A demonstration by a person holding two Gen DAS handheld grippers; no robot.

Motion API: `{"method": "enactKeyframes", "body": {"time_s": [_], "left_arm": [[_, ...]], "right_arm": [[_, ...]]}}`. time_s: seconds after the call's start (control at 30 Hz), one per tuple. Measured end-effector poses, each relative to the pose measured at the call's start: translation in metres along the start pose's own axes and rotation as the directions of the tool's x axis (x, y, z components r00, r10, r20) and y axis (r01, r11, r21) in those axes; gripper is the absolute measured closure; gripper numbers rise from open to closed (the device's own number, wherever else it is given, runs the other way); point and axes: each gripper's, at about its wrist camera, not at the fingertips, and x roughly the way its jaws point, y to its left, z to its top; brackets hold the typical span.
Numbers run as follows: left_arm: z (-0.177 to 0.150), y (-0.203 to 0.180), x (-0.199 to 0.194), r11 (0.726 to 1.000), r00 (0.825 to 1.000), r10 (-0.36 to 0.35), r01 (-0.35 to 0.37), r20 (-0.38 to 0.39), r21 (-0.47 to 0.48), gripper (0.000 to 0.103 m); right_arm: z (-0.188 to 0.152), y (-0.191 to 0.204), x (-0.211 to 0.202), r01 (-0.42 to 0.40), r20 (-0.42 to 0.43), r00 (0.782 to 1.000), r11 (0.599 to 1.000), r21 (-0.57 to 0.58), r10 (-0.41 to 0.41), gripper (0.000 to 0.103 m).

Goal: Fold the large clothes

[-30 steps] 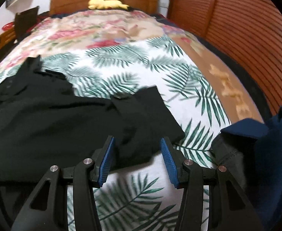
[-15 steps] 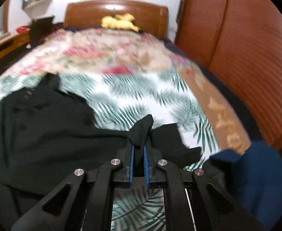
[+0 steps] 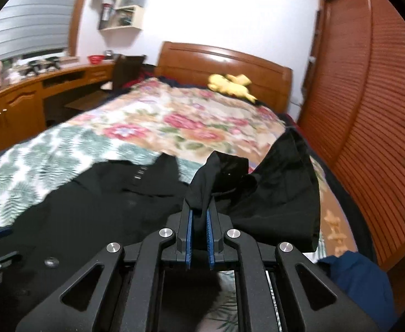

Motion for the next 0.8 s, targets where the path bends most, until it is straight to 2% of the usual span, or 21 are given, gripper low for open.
{"method": "enactKeyframes", "body": {"time_s": [0.27, 0.5, 0.67, 0.73, 0.8], "left_arm": [[-0.003, 0.027, -0.033, 0.999, 0.998, 0.051, -0.051, 0.022, -0.017, 0.058], [-0.009, 0.047, -0.045, 0.996, 0.997, 0.073, -0.072, 0.02, -0.05, 0.058], [-0.01, 0.058, -0.054, 0.994, 0.996, 0.089, -0.087, 0.029, -0.067, 0.058], [-0.01, 0.062, -0.058, 0.993, 0.995, 0.094, -0.091, 0.034, -0.076, 0.058], [-0.01, 0.067, -0.061, 0.992, 0.994, 0.098, -0.094, 0.04, -0.087, 0.058]], "right_arm": [[0.013, 0.063, -0.018, -0.091, 0.017, 0.996, 0.994, -0.054, 0.092, 0.097], [0.015, 0.104, -0.031, -0.145, 0.002, 0.989, 0.986, -0.084, 0.146, 0.09], [0.016, 0.125, -0.048, -0.188, 0.013, 0.982, 0.977, -0.1, 0.19, 0.077], [0.016, 0.13, -0.058, -0.21, 0.028, 0.977, 0.973, -0.098, 0.213, 0.065], [0.015, 0.135, -0.067, -0.225, 0.043, 0.972, 0.968, -0.107, 0.231, 0.062]]}}
